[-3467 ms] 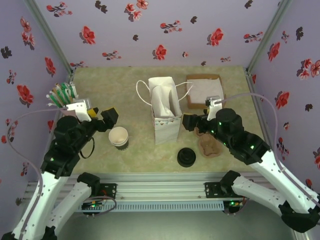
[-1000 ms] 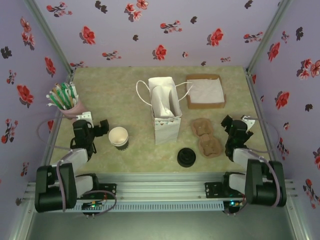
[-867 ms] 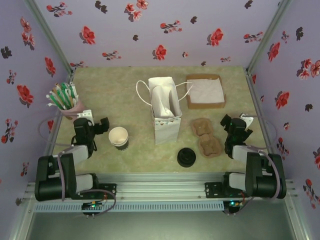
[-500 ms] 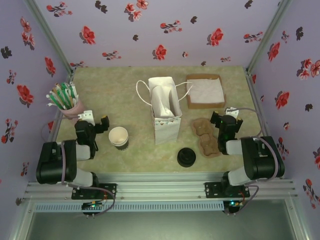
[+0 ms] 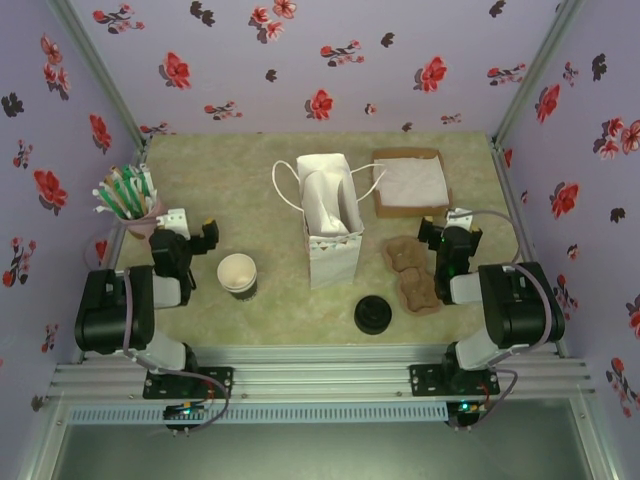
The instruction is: Pack the takeout coffee
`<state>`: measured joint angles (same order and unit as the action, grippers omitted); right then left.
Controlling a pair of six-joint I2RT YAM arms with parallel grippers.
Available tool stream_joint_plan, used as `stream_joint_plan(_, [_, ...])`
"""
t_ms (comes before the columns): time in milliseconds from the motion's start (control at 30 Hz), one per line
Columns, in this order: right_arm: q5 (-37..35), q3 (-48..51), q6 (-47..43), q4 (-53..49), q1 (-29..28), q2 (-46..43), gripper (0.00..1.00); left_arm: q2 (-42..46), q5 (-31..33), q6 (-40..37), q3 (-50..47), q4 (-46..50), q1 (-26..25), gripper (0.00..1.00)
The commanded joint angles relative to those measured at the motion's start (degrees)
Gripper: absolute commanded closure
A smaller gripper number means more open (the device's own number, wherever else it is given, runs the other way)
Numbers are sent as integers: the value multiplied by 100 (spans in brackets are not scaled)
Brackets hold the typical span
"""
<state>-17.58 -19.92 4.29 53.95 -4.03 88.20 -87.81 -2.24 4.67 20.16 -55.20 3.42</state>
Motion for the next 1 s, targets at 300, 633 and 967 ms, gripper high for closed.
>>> stream_joint_plan(300, [-193,-174,287,-429,193,6,1,-29,316,-247,251,519,-148,1])
stream_joint_plan(633, [-193,-203,230,-458,148,13,1,-37,315,-243,251,520,-149,1])
stream_joint_plan(967, [-26,-214,216,-469,157,25,1,-35,295,-247,275,559,-166,1])
